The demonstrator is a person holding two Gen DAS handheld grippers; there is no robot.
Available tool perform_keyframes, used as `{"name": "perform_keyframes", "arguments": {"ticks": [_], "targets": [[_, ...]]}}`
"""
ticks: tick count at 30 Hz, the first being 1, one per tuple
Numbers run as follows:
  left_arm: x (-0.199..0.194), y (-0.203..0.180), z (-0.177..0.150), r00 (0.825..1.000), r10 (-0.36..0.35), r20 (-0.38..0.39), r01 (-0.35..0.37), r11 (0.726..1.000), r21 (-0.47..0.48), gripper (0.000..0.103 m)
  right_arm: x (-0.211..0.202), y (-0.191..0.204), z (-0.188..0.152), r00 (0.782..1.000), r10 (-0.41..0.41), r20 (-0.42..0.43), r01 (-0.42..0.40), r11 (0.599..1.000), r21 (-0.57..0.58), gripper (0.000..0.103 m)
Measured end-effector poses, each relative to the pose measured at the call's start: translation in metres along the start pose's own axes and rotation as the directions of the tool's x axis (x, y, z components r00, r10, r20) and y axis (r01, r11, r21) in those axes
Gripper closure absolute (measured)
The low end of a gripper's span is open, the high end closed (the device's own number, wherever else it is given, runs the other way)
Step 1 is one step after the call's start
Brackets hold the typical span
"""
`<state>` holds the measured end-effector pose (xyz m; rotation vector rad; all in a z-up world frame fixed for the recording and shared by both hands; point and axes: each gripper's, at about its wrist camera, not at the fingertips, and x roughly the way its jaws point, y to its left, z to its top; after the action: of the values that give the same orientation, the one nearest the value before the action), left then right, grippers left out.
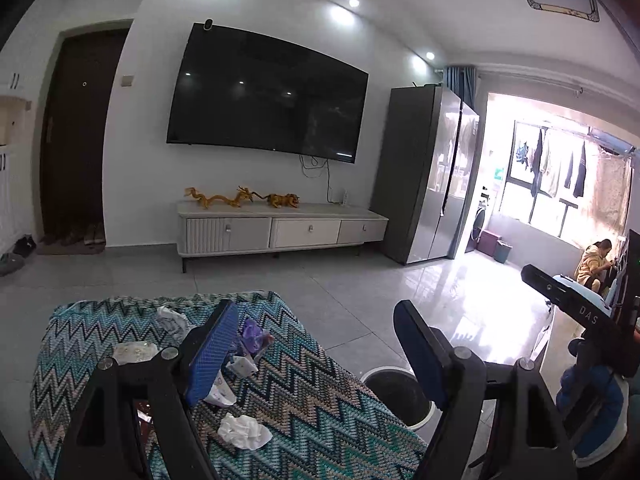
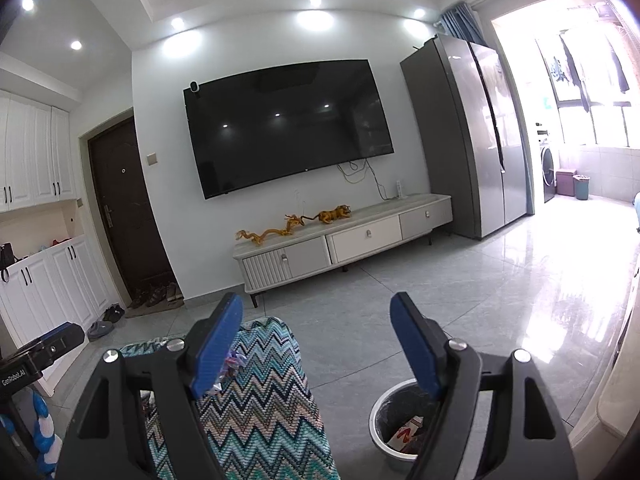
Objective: Collect trash
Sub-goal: 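Move both tools back over the blanket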
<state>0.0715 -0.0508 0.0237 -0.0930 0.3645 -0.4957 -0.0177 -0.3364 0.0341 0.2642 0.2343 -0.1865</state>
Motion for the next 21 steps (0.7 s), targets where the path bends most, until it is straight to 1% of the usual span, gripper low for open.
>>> {"name": "perform_keyframes", "arguments": {"ticks": [4, 7, 11, 13, 15, 18, 21], "targets": [[-0.028, 0.027, -0.001, 0.999, 0.036, 0.033, -0.035, 0.999, -0.029, 0.024, -0.014, 0.02, 0.004, 0.999, 0.026, 0.026, -0.025, 0.999, -0.03, 0.028], [-0.045, 0.044, -0.001, 0.995, 0.077, 0.059, -0.075, 0.997, -0.03, 0.024, -0.023, 0.037, 0.011, 0.998, 0.049, 0.047, -0.046, 0.997, -0.063, 0.028], [-0.062, 0.066, 0.0, 0.987, 0.139, 0.082, -0.136, 0.99, -0.031, 0.024, -0.031, 0.054, 0.015, 0.995, 0.076, 0.069, -0.069, 0.993, -0.093, 0.028], [-0.067, 0.077, 0.0, 0.979, 0.181, 0.091, -0.179, 0.983, -0.029, 0.022, -0.031, 0.058, 0.015, 0.994, 0.085, 0.071, -0.078, 0.992, -0.1, 0.024], [-0.07, 0.088, -0.001, 0.972, 0.216, 0.089, -0.214, 0.976, -0.032, 0.021, -0.027, 0.061, 0.013, 0.994, 0.084, 0.069, -0.077, 0.991, -0.108, 0.022], [-0.069, 0.11, -0.002, 0.962, 0.264, 0.074, -0.261, 0.964, -0.048, 0.021, -0.016, 0.064, 0.009, 0.994, 0.101, 0.048, -0.094, 0.988, -0.118, 0.021], [-0.06, 0.135, -0.006, 0.951, 0.306, 0.038, -0.303, 0.951, -0.067, 0.021, 0.002, 0.064, 0.004, 0.994, 0.11, 0.016, -0.107, 0.987, -0.118, 0.021]]}}
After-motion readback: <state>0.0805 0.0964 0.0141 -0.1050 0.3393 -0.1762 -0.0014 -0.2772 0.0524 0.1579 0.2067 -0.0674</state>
